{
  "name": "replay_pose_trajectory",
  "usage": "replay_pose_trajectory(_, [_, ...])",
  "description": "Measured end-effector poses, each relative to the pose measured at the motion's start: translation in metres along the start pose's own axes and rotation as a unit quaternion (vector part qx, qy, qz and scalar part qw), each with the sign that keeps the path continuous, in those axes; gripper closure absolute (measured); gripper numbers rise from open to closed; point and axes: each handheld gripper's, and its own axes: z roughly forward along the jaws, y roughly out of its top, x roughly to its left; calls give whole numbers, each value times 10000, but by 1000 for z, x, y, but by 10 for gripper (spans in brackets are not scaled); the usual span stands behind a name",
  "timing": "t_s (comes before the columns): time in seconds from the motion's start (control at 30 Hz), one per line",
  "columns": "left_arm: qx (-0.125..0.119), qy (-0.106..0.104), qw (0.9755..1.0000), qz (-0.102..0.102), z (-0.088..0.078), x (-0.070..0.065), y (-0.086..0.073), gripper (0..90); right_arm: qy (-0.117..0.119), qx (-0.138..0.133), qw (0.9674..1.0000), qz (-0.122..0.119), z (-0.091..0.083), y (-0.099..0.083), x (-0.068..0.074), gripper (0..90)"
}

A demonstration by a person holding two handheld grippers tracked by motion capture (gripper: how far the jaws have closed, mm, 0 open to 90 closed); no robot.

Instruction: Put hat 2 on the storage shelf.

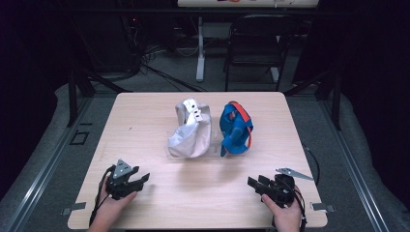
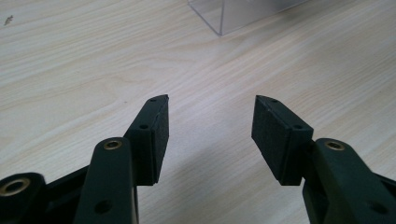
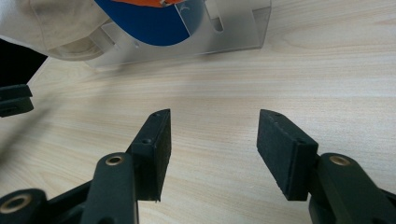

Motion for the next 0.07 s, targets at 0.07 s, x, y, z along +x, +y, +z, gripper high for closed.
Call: replay_pose_trajectory(0.07, [-13, -46, 10000, 4, 0, -2, 1, 471, -13, -57, 9999, 84, 0, -1, -1, 451])
